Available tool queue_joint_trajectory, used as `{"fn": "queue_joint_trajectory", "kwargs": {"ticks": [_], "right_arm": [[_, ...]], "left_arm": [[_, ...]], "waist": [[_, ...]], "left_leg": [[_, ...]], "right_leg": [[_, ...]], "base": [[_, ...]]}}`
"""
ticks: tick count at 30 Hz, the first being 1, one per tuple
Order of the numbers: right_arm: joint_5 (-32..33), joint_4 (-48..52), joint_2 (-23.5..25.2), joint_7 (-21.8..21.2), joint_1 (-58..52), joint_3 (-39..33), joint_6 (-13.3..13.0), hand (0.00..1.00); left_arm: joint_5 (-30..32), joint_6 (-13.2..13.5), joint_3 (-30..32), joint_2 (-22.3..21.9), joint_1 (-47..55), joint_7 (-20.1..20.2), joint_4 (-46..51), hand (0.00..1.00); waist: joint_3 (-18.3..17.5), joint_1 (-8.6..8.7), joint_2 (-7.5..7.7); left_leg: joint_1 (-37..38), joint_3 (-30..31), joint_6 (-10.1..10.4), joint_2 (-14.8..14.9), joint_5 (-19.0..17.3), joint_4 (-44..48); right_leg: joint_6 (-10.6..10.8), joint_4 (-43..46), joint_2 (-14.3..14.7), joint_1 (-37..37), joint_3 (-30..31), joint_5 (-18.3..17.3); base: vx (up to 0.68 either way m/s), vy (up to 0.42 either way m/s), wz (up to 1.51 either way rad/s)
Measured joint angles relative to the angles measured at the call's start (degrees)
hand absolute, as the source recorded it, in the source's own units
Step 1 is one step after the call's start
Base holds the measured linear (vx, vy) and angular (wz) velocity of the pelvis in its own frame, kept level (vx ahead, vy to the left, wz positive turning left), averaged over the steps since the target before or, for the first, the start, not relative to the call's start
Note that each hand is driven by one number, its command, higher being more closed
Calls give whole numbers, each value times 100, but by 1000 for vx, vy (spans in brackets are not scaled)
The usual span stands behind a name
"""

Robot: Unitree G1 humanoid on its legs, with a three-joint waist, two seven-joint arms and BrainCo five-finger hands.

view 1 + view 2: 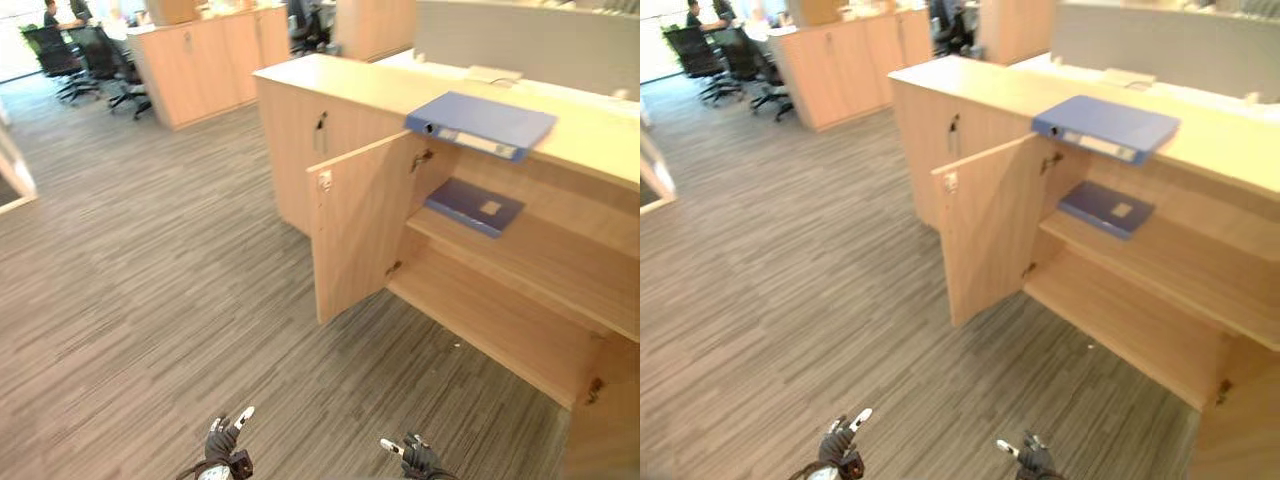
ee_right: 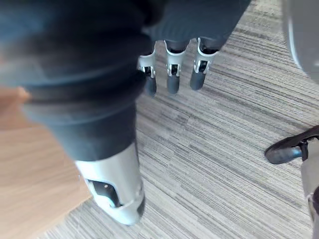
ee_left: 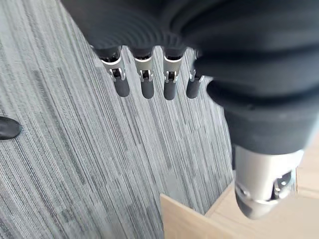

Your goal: Walk over to the cabinet, pick up the folder, carry it to the office cabinet, place the folder inside the office cabinet, then close the office cabinet door

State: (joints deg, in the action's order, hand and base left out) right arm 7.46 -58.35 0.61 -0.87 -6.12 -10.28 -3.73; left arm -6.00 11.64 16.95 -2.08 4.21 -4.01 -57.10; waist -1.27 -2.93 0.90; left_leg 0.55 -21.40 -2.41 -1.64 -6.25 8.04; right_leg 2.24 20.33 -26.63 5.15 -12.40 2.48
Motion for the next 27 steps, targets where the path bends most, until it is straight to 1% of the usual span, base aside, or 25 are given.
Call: {"fn": "queue_joint_trajectory", "kwargs": {"ticks": [1, 2, 3, 4, 5, 7, 9, 10, 11, 12, 13, 14, 15, 16, 17, 18, 19, 20, 21, 22, 23, 24, 25, 26, 27], "right_arm": [[0, -7, 11, 0, 6, -17, 0, 0], [-17, -14, 18, 0, 35, -125, -21, 0], [-29, -32, 15, 5, 86, -178, -41, 0], [-38, -67, 5, 7, 136, -196, -48, 0], [-39, -130, -31, 17, 189, -192, -80, 0], [-39, -152, -40, 30, 185, -208, -102, 0], [-40, -218, -41, 37, 202, -217, -108, 0], [-37, -204, -112, 41, 195, -274, -118, 0], [-29, -215, -147, 46, 147, -393, -104, 0], [-19, -213, -144, 46, 103, -421, -98, 0], [-12, -208, -144, 45, 76, -420, -99, 0], [-12, -206, -141, 45, 76, -414, -99, 0], [-12, -191, -136, 44, 96, -397, -99, 0], [-11, -181, -127, 44, 111, -391, -100, 0], [44, -126, -100, 48, 77, -383, -100, 0], [45, -75, -83, 48, 76, -363, -100, 0], [56, 22, -24, 48, 77, -330, -101, 0], [76, 85, -38, 48, 66, -314, -109, 0], [105, 85, -37, 48, 48, -308, -108, 0], [135, 84, -15, 55, 9, -287, -105, 0], [161, 70, -67, 85, -7, -187, -91, 0], [161, 67, -80, 115, 14, -187, -77, 0], [155, 40, -90, 120, 89, -182, -62, 0], [142, -86, -110, 125, 282, -183, -55, 0], [139, -221, -148, 129, 472, -173, -55, 0]], "left_arm": [[30, -1, -3, 3, -9, 3, -61, 0], [78, -10, -34, 1, -19, 9, -221, 0], [99, -10, -31, 22, -26, 11, -219, 0], [99, -7, -29, 29, -28, 13, -242, 0], [129, -10, -22, 51, -81, 15, -350, 0], [194, -13, -12, 51, -124, 44, -427, 0], [252, -55, 2, 55, -180, 95, -428, 0], [266, -100, -2, -45, -213, 126, -425, 0], [269, -108, -18, -128, -230, 176, -420, 0], [271, -120, 3, -126, -224, 218, -408, 0], [256, -121, 34, -126, -217, 241, -394, 0], [234, -123, 41, -127, -208, 243, -360, 0], [202, -126, 45, -126, -167, 254, -283, 0], [195, -127, 81, -125, -156, 258, -271, 0], [163, -136, 187, -135, -139, 260, -135, 0], [156, -135, 271, -157, -98, 260, -35, 0], [142, -134, 495, -169, -48, 254, 82, 0], [115, -137, 609, -148, -13, 239, 91, 0], [100, -138, 610, -103, 21, 235, 92, 0], [85, -138, 610, -38, 57, 211, 92, 0], [67, -138, 590, 39, 69, 181, 92, 0], [43, -130, 583, 36, 72, 177, 112, 0], [19, -110, 578, 40, 72, 174, 168, 0], [13, -91, 550, 71, 87, 164, 210, 0], [-54, -73, 494, 88, 166, 150, 208, 0]], "waist": [[7, 15, -4], [51, 40, -52], [97, 59, -54], [145, 60, -54], [211, 63, -64], [249, 89, -16], [286, 70, 100], [340, 154, 11], [353, 237, 14], [365, 261, 17], [363, 276, 5], [353, 276, 6], [351, 278, 3], [365, 272, 4], [370, 306, 1], [371, 296, 2], [375, 255, -55], [429, 190, -177], [427, 172, -182], [425, 146, -159], [449, 54, -126], [456, 3, -131], [483, -60, -75], [591, -139, -39], [673, -168, -47]], "left_leg": [[47, -41, 10, 46, 38, -66], [266, -81, 67, 174, 115, -341], [403, -76, 39, 246, 115, -516], [504, -66, 48, 289, 116, -602], [727, -31, 83, 375, 99, -771], [843, -14, 178, 435, 139, -870], [817, 34, 252, 366, 217, -856], [812, 99, 329, 407, 275, -787], [806, 247, 303, 450, 302, -726], [885, 294, 375, 545, 248, -695], [957, 269, 604, 720, 63, -559], [965, 236, 729, 799, -20, -453], [963, 155, 875, 932, -179, -223], [942, 119, 902, 997, -253, -35], [605, -1, 971, 1265, -594, 1041], [403, -12, 918, 1416, -707, 1634], [47, 38, 843, 1767, -723, 2806], [-204, 255, 760, 2105, -466, 3847], [-329, 374, 799, 2204, -216, 4302], [-559, 514, 811, 2303, 353, 4937], [-1011, 682, 688, 2322, 290, 5802], [-1204, 686, 557, 2270, -29, 5984], [-1483, 694, 471, 2069, -387, 6046], [-1818, 684, 355, 1696, -735, 5798], [-2091, 787, 282, 1296, -873, 5115]], "right_leg": [[103, 21, 52, -22, -138, -75], [197, 219, 431, -141, -227, -576], [187, 494, 717, -299, -322, -940], [179, 636, 926, -403, -371, -1148], [1, 756, 1305, -575, -673, -1478], [-80, 614, 1452, -553, -1083, -1628], [-6, 144, 1475, -247, -1453, -1910], [-30, 98, 1549, -202, -1538, -1908], [-95, 40, 1606, -113, -1618, -1945], [-128, -121, 1714, 32, -1690, -1964], [-160, -304, 1888, 205, -1697, -1982], [-189, -356, 1962, 254, -1676, -1998], [-205, -448, 2079, 324, -1571, -2007], [-217, -493, 2124, 377, -1537, -2015], [-215, -599, 2223, 433, -1370, -2014], [-215, -594, 2259, 435, -1290, -2014], [-215, -602, 2368, 515, -1152, -2015], [-215, -679, 2502, 709, -1034, -2015], [-215, -798, 2559, 848, -955, -2015], [-226, -989, 2589, 1061, -800, -2008], [-234, -1205, 2522, 1297, -443, -2008], [-235, -1247, 2448, 1321, -295, -2009], [-235, -1305, 2268, 1358, -93, -2009], [-235, -1308, 1976, 1406, 123, -2009], [-232, -1178, 1678, 1418, 231, -2007]], "base": [[-31, -67, -57], [-51, -92, -51], [-70, -123, -50], [-109, -194, -52], [-97, -207, -52], [-44, -210, -46], [81, -266, -25], [172, -340, 14], [172, -276, 33], [193, -284, 22], [121, -183, -6], [171, -214, -33], [130, -106, -37], [202, -167, -58], [146, -110, -61], [231, -138, -105], [250, -85, -135], [216, -57, -136], [210, -4, -118], [236, 35, -117], [307, 62, -116], [305, 134, -112], [297, 208, -97], [343, 300, -112], [292, 292, -90]]}}
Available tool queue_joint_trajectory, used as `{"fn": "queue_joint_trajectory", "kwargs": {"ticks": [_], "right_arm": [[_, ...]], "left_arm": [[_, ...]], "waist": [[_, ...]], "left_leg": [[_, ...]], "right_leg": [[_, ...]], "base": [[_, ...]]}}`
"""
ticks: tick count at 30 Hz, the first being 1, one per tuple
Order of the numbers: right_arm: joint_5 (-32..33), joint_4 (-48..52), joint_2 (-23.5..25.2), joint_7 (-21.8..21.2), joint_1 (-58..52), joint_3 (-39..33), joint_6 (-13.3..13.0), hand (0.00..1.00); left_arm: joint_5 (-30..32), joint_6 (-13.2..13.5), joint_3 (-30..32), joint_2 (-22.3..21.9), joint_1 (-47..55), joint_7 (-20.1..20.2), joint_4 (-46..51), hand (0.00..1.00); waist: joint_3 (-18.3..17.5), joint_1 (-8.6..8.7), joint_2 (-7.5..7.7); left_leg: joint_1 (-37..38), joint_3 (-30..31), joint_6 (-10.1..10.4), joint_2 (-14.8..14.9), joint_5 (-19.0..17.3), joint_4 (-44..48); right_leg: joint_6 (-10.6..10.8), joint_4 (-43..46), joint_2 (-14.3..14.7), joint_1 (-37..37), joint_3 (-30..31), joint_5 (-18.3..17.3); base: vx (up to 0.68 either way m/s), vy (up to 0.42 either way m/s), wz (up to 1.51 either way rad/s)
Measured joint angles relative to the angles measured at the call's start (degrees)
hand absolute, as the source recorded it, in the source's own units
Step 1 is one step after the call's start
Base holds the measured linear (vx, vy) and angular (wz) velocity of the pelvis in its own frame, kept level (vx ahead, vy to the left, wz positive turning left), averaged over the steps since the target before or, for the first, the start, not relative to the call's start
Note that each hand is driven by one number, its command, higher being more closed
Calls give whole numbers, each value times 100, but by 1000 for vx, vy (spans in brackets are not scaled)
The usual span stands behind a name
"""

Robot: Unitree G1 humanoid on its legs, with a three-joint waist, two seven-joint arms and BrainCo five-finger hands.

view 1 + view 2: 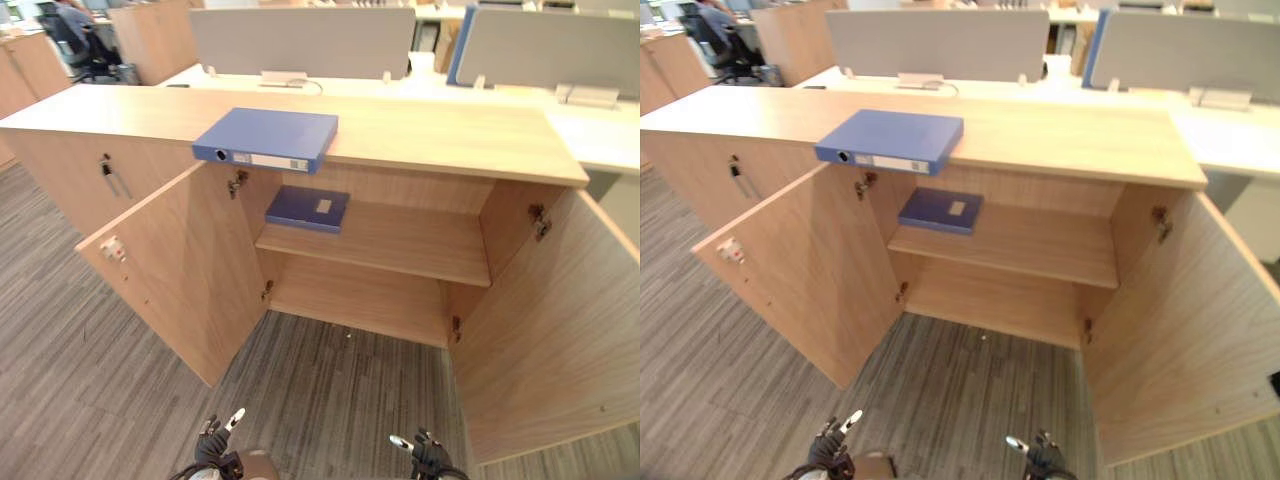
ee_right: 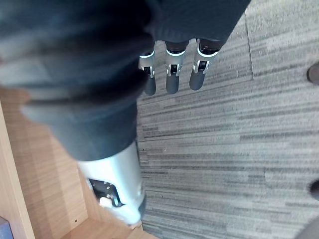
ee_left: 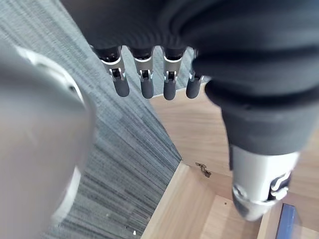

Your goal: Walk over to the cabinet, pick up the folder, carry it to the office cabinet, place the folder inside the office cabinet, then close the office cabinet door

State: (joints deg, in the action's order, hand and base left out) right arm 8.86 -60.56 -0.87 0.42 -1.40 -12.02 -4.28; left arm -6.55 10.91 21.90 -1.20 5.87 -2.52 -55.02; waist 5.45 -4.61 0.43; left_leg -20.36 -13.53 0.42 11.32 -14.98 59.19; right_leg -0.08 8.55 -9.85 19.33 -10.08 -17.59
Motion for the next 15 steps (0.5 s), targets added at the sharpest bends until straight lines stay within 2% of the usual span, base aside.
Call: {"fn": "queue_joint_trajectory", "kwargs": {"ticks": [1, 2, 3, 4, 6, 7, 8, 9, 10, 11, 13, 14, 15], "right_arm": [[0, -27, -19, 4, 28, 21, 1, 0], [1, -29, -60, 9, 23, 88, -1, 0], [-2, -37, -88, 8, 36, 93, -5, 0], [6, -49, 8, 4, -1, 259, -10, 0], [5, -53, 10, -25, 89, 388, -46, 0], [9, -43, 5, -21, 91, 447, -73, 0], [12, -52, -21, -18, 63, 482, -70, 0], [14, -86, -37, -10, 36, 482, -72, 0], [18, -167, -89, -8, 25, 476, -65, 0], [17, -225, -71, -19, 15, 488, -63, 0], [14, -265, 3, -31, -88, 488, -39, 0], [8, -279, -10, -36, -162, 459, -25, 0], [-1, -282, -42, -38, -177, 445, -25, 0]], "left_arm": [[-20, 38, -52, 16, 17, -19, 2, 0], [-38, 69, -207, 41, 52, -40, -9, 0], [-118, 75, -248, 33, 87, -38, -20, 0], [-151, 73, -279, 154, -10, -54, -75, 0], [-147, 102, -368, 147, -40, -55, -121, 0], [-235, 77, -295, 152, -78, -46, -175, 0], [-218, 78, -241, 121, -98, -48, -213, 0], [-199, 81, -225, 111, -49, -48, -255, 0], [-188, 69, -261, 67, 19, -47, -383, 0], [-190, 46, -289, 60, -35, -53, -468, 0], [-182, 44, -407, 99, -18, -52, -518, 0], [-164, 33, -627, 160, -15, -55, -565, 0], [-125, 18, -764, 214, -16, -55, -586, 0]], "waist": [[12, -18, -17], [5, -73, -116], [12, -96, -206], [20, -88, -63], [15, -101, -83], [73, -100, 5], [53, -105, 47], [-39, -121, -12], [-223, -77, -124], [-252, -19, -124], [-339, -7, -127], [-441, 37, -95], [-498, 51, -58]], "left_leg": [[-78, 122, 3, -237, 10, -556], [29, 515, -17, -549, 293, -2146], [144, 714, 227, -645, 820, -2712], [392, 610, 92, -811, 754, -2891], [477, 1003, 24, -853, 803, -2932], [442, 1134, 26, -986, 801, -2597], [304, 1117, 24, -1077, 676, -2196], [369, 1152, 11, -1113, 533, -2439], [737, 1301, 116, -1118, 325, -3130], [847, 1128, 36, -1180, 388, -3271], [1084, 965, -41, -1204, 434, -3611], [1312, 802, -119, -1267, 492, -3961], [1425, 709, -155, -1366, 514, -4128]], "right_leg": [[6, 98, -112, 6, 25, -2], [97, 333, -243, 5, 86, 2], [255, 452, -264, 46, 99, -1], [392, 458, -367, 63, 113, -67], [347, 73, -72, -264, 203, -5], [340, -147, -9, -428, 383, 413], [513, -12, -212, -332, 472, 490], [535, -15, -260, -345, 596, 503], [653, -71, -243, -411, 610, 579], [752, -123, -371, -440, 687, 766], [814, -218, -439, -458, 847, 1137], [851, -292, -541, -490, 967, 1381], [922, -313, -668, -522, 1037, 1458]], "base": [[346, 322, -66], [409, 350, -43], [528, 371, -31], [429, 274, -21], [240, 157, -22], [167, 181, -34], [155, 167, -40], [253, 210, -58], [301, 167, -60], [284, 157, -59], [268, 190, -54], [303, 226, -65], [254, 198, -58]]}}
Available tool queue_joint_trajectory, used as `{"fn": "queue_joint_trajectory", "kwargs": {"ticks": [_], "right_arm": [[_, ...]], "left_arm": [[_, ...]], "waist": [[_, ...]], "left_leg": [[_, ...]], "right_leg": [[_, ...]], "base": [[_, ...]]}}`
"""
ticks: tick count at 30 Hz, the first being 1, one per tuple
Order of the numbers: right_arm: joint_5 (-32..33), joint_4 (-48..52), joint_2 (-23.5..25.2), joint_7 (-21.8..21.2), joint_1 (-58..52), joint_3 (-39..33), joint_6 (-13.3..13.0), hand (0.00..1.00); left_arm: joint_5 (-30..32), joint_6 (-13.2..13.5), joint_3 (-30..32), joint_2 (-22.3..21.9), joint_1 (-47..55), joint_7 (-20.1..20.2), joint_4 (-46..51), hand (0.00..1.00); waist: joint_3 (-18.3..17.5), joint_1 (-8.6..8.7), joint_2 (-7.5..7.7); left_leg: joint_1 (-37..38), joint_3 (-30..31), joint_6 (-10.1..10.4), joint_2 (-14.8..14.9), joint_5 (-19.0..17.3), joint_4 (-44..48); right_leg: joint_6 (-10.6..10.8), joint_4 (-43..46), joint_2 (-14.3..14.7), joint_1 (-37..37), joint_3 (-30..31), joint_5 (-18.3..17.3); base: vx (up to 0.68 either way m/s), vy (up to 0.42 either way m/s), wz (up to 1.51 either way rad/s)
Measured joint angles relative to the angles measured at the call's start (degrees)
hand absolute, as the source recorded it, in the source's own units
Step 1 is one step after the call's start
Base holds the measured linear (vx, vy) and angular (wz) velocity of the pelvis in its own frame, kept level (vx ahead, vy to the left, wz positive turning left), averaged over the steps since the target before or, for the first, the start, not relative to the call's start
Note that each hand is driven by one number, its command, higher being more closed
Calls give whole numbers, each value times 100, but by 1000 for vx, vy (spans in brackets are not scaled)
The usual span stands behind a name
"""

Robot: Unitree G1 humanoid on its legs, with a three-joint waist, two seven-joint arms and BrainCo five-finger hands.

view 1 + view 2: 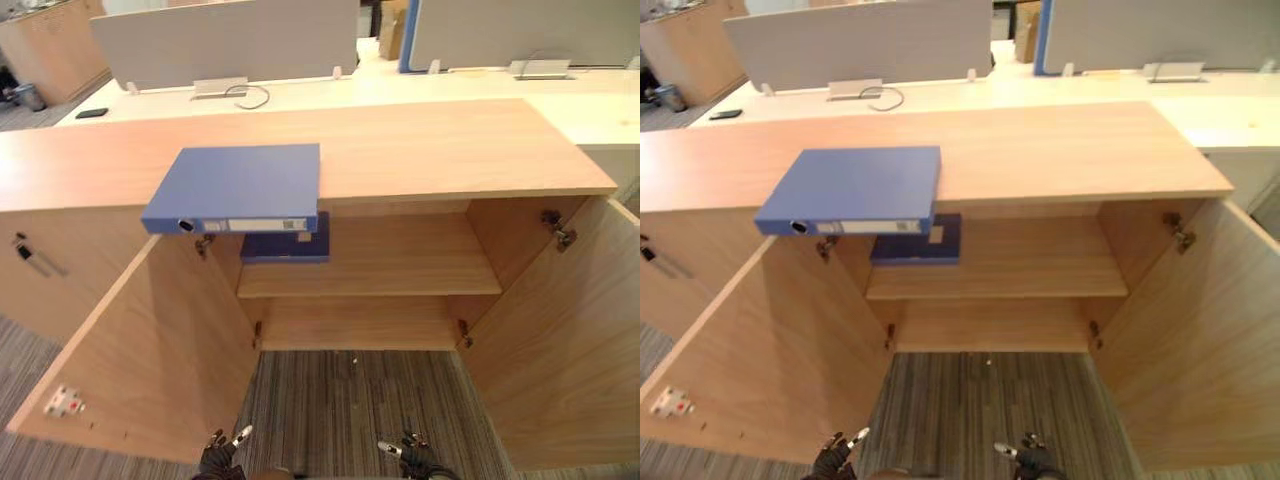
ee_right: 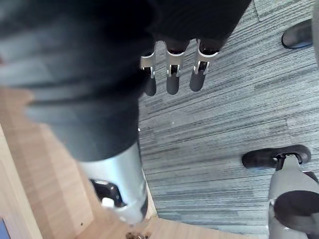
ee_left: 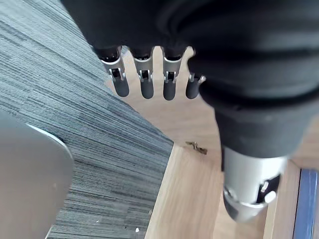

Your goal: Walk over to the cabinet, pick up the folder, carry it to the office cabinet, place the folder inside the office cabinet, then close the office cabinet door

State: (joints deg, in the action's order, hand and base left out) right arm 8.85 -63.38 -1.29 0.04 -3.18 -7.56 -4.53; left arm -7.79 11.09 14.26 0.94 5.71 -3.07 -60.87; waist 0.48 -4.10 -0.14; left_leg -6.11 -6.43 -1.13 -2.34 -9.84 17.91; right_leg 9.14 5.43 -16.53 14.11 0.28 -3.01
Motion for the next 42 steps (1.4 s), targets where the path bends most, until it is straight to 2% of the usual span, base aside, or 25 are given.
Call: {"fn": "queue_joint_trajectory", "kwargs": {"ticks": [2, 4, 5, 7, 8, 9, 10, 11, 12, 14, 15, 16, 18, 24, 29, 31, 33, 34, 35, 37, 38, 39, 40, 41, 42], "right_arm": [[-124, -3, -100, -4, -143, -44, 16, 0], [-243, 27, -197, -18, -321, -263, 75, 0], [-335, 66, -237, -42, -411, -274, 110, 0], [-333, 179, -269, -64, -436, -348, 109, 0], [-333, 286, -235, -59, -409, -363, 101, 0], [-333, 310, -217, -58, -374, -358, 90, 0], [-333, 311, -205, -57, -308, -351, 81, 0], [-333, 310, -202, -57, -299, -346, 75, 0], [-321, 316, -192, -50, -263, -240, 55, 0], [-330, 310, -196, -38, -233, 69, -5, 0], [-327, 301, -178, -36, -236, 168, -6, 0], [-331, 280, -176, -41, -262, 268, -11, 0], [-343, 263, -221, -42, -245, 252, -24, 0], [-329, 173, -208, -45, -208, 258, -22, 0], [-309, 164, -173, -60, -202, 210, -24, 0], [-308, 166, -128, -65, -175, 214, -33, 0], [-309, 198, -115, -95, -166, 272, -41, 0], [-308, 217, -144, -111, -147, 319, -40, 0], [-307, 267, -142, -111, -138, 319, -37, 0], [-331, 294, -162, -128, -147, 328, -30, 0], [-331, 295, -187, -166, -147, 390, -21, 0], [-332, 298, -213, -183, -145, 441, -18, 0], [-335, 309, -273, -220, -149, 460, -16, 0], [-346, 303, -292, -228, -147, 459, -5, 0], [-351, 305, -281, -232, -147, 460, -6, 0]], "left_arm": [[48, -13, -159, 14, 26, -18, -2, 0], [42, -18, -215, -67, 38, -39, 22, 0], [42, -17, -300, -81, 74, -46, 112, 0], [51, -7, -397, -148, 82, -41, 181, 0], [58, -2, -387, -185, 61, -39, 184, 0], [80, -2, -389, -215, 29, -37, 181, 0], [172, -2, -385, -269, -20, -24, 184, 0], [195, 2, -390, -282, -72, -18, 177, 0], [234, 3, -379, -286, -171, -14, 163, 0], [324, 5, -319, -286, -231, -7, 123, 0], [336, 18, -289, -287, -231, -3, 134, 0], [470, 57, -191, -336, -268, 27, 124, 0], [557, 63, -100, -432, -292, 28, 76, 0], [554, 58, 70, -462, -294, 105, 85, 0], [516, 50, 52, -461, -311, 149, 96, 0], [369, 38, 27, -456, -329, 186, 201, 0], [140, 36, -62, -447, -424, 305, 400, 0], [-15, 37, -253, -429, -418, 374, 492, 0], [-168, 23, -653, -327, -409, 467, 588, 0], [-581, -73, -1509, -184, -217, 720, 1039, 0], [-831, -98, -2085, -51, -55, 921, 1513, 0], [-911, -111, -2336, 25, 12, 1022, 1746, 0], [-1044, -131, -2757, 174, 130, 1210, 2190, 0], [-1116, -154, -3083, 379, 185, 1373, 2603, 0], [-1127, -163, -3231, 513, 194, 1441, 2842, 0]], "waist": [[-240, 14, 6], [-283, 1, -42], [-289, 12, -47], [-284, 40, -63], [-264, 69, -24], [-225, 116, -7], [-149, 173, -57], [-77, 178, -44], [100, 186, -42], [161, 192, 58], [176, 193, 132], [205, 208, 227], [171, 178, 74], [172, 210, 84], [178, 243, 98], [226, 246, 139], [419, 240, 187], [479, 193, 182], [564, 178, 149], [567, 176, 139], [568, 168, 138], [561, 169, 125], [481, 182, -8], [473, 192, 3], [473, 213, 33]], "left_leg": [[132, -63, -105, -239, 67, -290], [434, -66, -209, -428, 150, -510], [669, -34, -260, -565, 225, -628], [985, 48, -303, -658, 252, -855], [1168, 86, -304, -699, 251, -1045], [1297, 167, -305, -691, 251, -1177], [1411, 387, -360, -599, 215, -1301], [1474, 435, -375, -538, 204, -1349], [1572, 578, -376, -427, 200, -1364], [1636, 807, -319, -315, 190, -1327], [1663, 897, -254, -344, 155, -1297], [1729, 1034, -100, -323, 50, -1273], [1692, 1053, 29, -104, 14, -1233], [1423, 1183, 323, 370, -34, -1110], [1351, 1000, 411, 397, -57, -866], [1003, 833, 537, 347, -142, -92], [380, 486, 591, 414, -164, 1473], [-38, 220, 600, 582, -36, 2450], [-272, -94, 470, 798, -147, 3079], [-482, -443, 425, 1092, -384, 3087], [-513, -510, 422, 1177, -375, 2624], [-489, -518, 416, 1176, -306, 2266], [-423, -472, 371, 1188, 303, 1400], [-172, -416, 488, 1061, 168, 984], [-81, -420, 492, 969, 161, 742]], "right_leg": [[57, 191, -292, -192, 15, 32], [58, 823, -493, -391, 64, 31], [45, 1535, -611, -624, 67, 39], [-338, 2862, -838, -1266, 40, 121], [-584, 3527, -906, -1664, -74, -233], [-459, 3749, -823, -1847, -117, -533], [-340, 3839, -527, -2043, -137, -952], [-302, 3846, -334, -2123, -136, -1111], [-288, 3727, 61, -2206, -127, -1312], [-310, 2964, 651, -2161, 3, -1399], [-363, 2614, 713, -2094, 38, -1354], [-478, 2246, 705, -1857, -97, -1532], [-566, 1868, 865, -1629, -383, -1415], [-789, 1080, 1304, -1256, -846, -1121], [-792, 888, 1319, -1063, -966, -1087], [-786, 891, 1261, -1033, -964, -1068], [-802, 851, 1245, -834, -967, -1051], [-853, 746, 1276, -673, -948, -1078], [-890, 660, 1279, -485, -902, -1100], [-890, 637, 1217, -458, -784, -1100], [-885, 633, 1160, -470, -722, -1103], [-872, 639, 1140, -482, -694, -1108], [-774, 654, 1153, -527, -638, -1148], [-712, 680, 1099, -534, -601, -1183], [-709, 680, 1043, -538, -607, -1182]], "base": [[167, 139, -36], [150, 115, -27], [153, 116, -30], [124, 107, -31], [66, 87, -13], [57, 44, 9], [34, -16, 25], [2, -99, 44], [-18, -113, 49], [-46, -232, 70], [-32, -265, 77], [4, -155, 65], [40, -177, 56], [69, -150, 27], [59, -28, 11], [20, 27, 3], [-8, 1, -4], [19, 33, -20], [24, 50, -23], [17, 94, -29], [24, 124, -32], [70, 172, -27], [117, 198, -17], [137, 199, -5], [139, 195, 15]]}}
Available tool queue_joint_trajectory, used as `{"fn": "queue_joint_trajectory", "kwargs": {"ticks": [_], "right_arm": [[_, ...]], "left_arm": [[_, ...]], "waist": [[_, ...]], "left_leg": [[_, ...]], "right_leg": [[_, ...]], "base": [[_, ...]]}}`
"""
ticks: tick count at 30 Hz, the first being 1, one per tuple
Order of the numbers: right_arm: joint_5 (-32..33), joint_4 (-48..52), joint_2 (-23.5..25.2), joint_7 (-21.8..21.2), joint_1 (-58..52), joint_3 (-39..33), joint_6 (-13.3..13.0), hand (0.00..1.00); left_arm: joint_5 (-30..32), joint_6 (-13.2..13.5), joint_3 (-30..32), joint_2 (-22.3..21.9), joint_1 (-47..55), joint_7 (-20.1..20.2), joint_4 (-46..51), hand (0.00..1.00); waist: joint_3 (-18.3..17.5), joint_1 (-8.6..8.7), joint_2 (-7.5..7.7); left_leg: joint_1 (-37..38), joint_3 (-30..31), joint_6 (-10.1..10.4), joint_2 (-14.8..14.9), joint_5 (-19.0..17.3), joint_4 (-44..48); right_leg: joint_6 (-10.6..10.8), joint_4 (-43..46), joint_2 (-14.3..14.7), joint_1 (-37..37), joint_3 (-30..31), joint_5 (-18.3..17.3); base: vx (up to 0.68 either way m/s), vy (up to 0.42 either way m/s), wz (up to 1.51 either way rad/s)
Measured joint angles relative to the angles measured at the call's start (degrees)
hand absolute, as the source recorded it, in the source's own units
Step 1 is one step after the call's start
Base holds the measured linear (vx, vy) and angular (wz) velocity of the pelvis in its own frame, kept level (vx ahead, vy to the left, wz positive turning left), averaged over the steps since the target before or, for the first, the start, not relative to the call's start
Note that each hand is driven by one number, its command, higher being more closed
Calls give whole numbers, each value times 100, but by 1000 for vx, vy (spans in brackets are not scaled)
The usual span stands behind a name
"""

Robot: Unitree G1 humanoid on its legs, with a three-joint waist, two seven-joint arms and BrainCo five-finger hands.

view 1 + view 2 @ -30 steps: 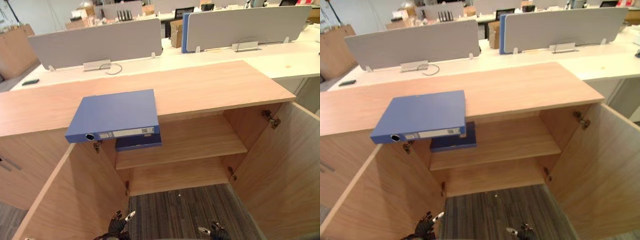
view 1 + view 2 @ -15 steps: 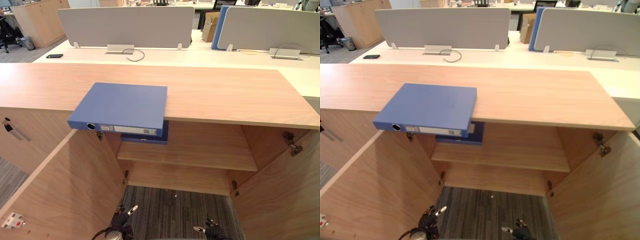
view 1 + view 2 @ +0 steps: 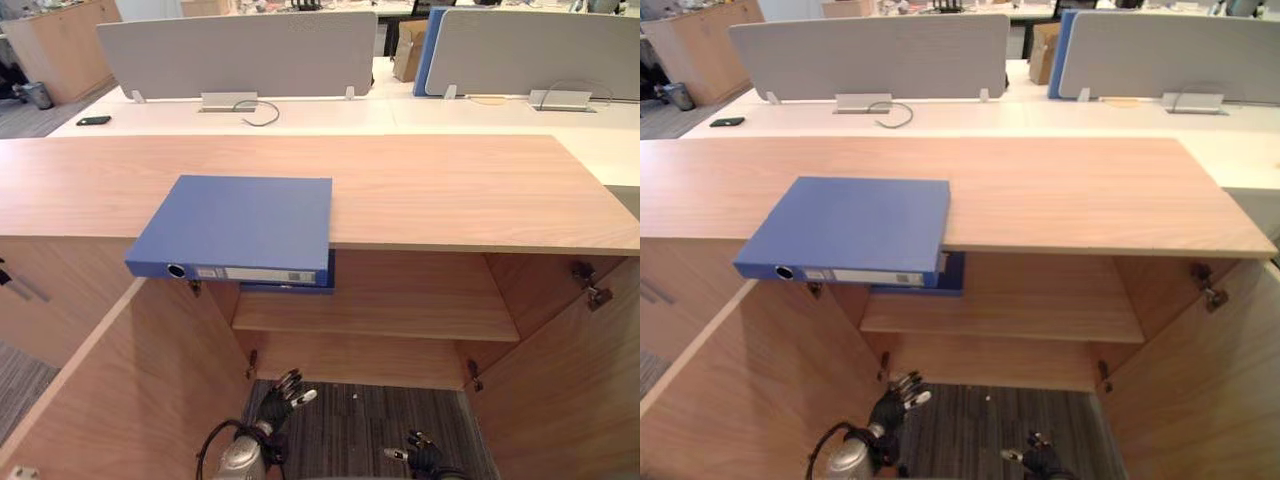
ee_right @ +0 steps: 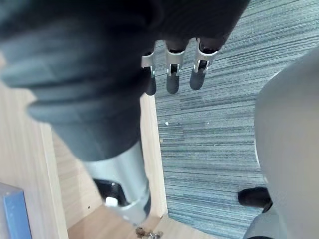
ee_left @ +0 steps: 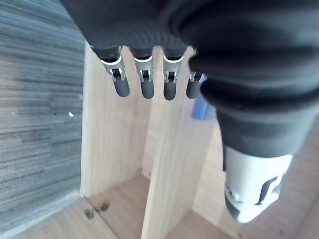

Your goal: Walk over to the cabinet, pick up the folder, carry it to the office cabinet, place the folder inside the office cabinet, then close the office cabinet door

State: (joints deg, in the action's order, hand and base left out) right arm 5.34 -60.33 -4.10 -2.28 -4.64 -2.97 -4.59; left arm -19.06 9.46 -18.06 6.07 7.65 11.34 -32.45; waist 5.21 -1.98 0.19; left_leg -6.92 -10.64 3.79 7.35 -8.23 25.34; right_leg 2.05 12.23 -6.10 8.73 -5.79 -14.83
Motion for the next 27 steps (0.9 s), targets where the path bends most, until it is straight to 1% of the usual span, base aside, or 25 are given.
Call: {"fn": "queue_joint_trajectory", "kwargs": {"ticks": [1, 2, 3, 5, 7, 9, 11, 13, 14, 15, 17, 18, 20, 25, 27], "right_arm": [[-6, -9, 5, -15, 5, 0, 6, 0], [-22, -10, 2, -51, 5, 1, 12, 0], [-45, -12, -1, -59, 3, 5, 14, 0], [-131, -12, -7, -91, -28, 63, 16, 0], [-197, -31, -6, -101, -58, 86, 25, 0], [-204, -65, -20, -126, -54, 177, 28, 0], [-203, -80, -27, -157, -57, 242, 32, 0], [-203, -138, -42, -187, -54, 243, 32, 0], [-205, -190, -44, -211, -52, 242, 32, 0], [-206, -248, -45, -220, -51, 242, 29, 0], [-215, -293, -46, -236, -49, 242, 30, 0], [-220, -299, -53, -254, -46, 240, 29, 0], [-300, -305, -54, -265, -33, 236, 26, 0], [-422, -402, -38, -266, 53, 184, 14, 0], [-423, -420, -49, -268, 54, 178, 12, 0]], "left_arm": [[-51, -27, -221, 255, 2, 128, 453, 0], [-98, -45, -367, 530, 37, 252, 892, 0], [-102, -48, -426, 628, 79, 305, 1090, 0], [-247, -60, -713, 1255, 218, 547, 1861, 0], [-382, -62, -970, 1577, 214, 685, 2255, 0], [-645, -60, -1364, 1953, 161, 856, 2835, 0], [-957, -59, -1820, 2347, 56, 1093, 3481, 0], [-1313, -58, -2234, 2742, -239, 1296, 3947, 0], [-1694, -61, -2555, 3127, -589, 1507, 4281, 0], [-1972, -65, -2752, 3359, -834, 1631, 4429, 0], [-2399, -89, -3054, 3647, -1302, 1837, 4580, 0], [-2602, -110, -3227, 3744, -1570, 1923, 4604, 0], [-3059, -128, -3720, 3837, -2271, 2070, 4606, 0], [-3477, -181, -4385, 3945, -3276, 2213, 4606, 0], [-3608, -213, -4478, 3951, -3503, 2277, 4621, 0]], "waist": [[3, 14, 10], [-2, -1, 11], [-9, -10, 10], [-51, -13, 16], [-178, -14, 13], [-276, 2, 8], [-340, -5, -3], [-389, -12, -27], [-459, -17, -28], [-531, -16, -36], [-574, -16, -45], [-595, -10, -51], [-619, 27, -55], [-667, 122, -79], [-688, 123, -111]], "left_leg": [[125, -9, -2, -133, 2, -364], [222, -56, -72, -249, 64, -604], [274, -98, -91, -289, 100, -696], [599, -178, -122, -454, 303, -1184], [726, -182, -123, -531, 509, -1564], [866, -168, -99, -586, 802, -2046], [971, -150, -78, -573, 991, -2374], [994, -153, -57, -545, 1039, -2478], [1002, -148, -66, -540, 1080, -2569], [1011, -147, -91, -542, 1107, -2665], [1081, -147, -70, -554, 1183, -2838], [1134, -146, -101, -567, 1263, -2949], [1186, -134, -74, -604, 1351, -3050], [1175, -119, -89, -618, 1383, -3027], [1170, -105, -77, -609, 1392, -3026]], "right_leg": [[22, 6, -113, -56, -19, 12], [57, 5, -208, -84, -17, 31], [74, 2, -227, -77, -12, 41], [155, -85, -352, 54, -6, 90], [237, -190, -384, 42, -11, 145], [278, -277, -402, 40, -22, 175], [267, -326, -353, 35, -36, 216], [247, -332, -314, 36, -30, 237], [236, -358, -297, 26, -30, 254], [239, -394, -285, 13, -30, 271], [240, -418, -274, 9, -26, 290], [243, -426, -271, 13, -22, 294], [252, -447, -281, 32, -15, 305], [204, -494, -247, 33, -13, 342], [182, -497, -213, 33, 1, 356]], "base": [[84, 211, 19], [59, 207, 11], [37, 165, -11], [41, 98, -10], [5, 25, 1], [-19, -7, 6], [-65, -37, 3], [-96, -33, 0], [-86, -16, 3], [-67, -10, 4], [0, 0, 0], [0, 0, 0], [0, 0, 0], [1, 0, 1], [-6, -4, 2]]}}
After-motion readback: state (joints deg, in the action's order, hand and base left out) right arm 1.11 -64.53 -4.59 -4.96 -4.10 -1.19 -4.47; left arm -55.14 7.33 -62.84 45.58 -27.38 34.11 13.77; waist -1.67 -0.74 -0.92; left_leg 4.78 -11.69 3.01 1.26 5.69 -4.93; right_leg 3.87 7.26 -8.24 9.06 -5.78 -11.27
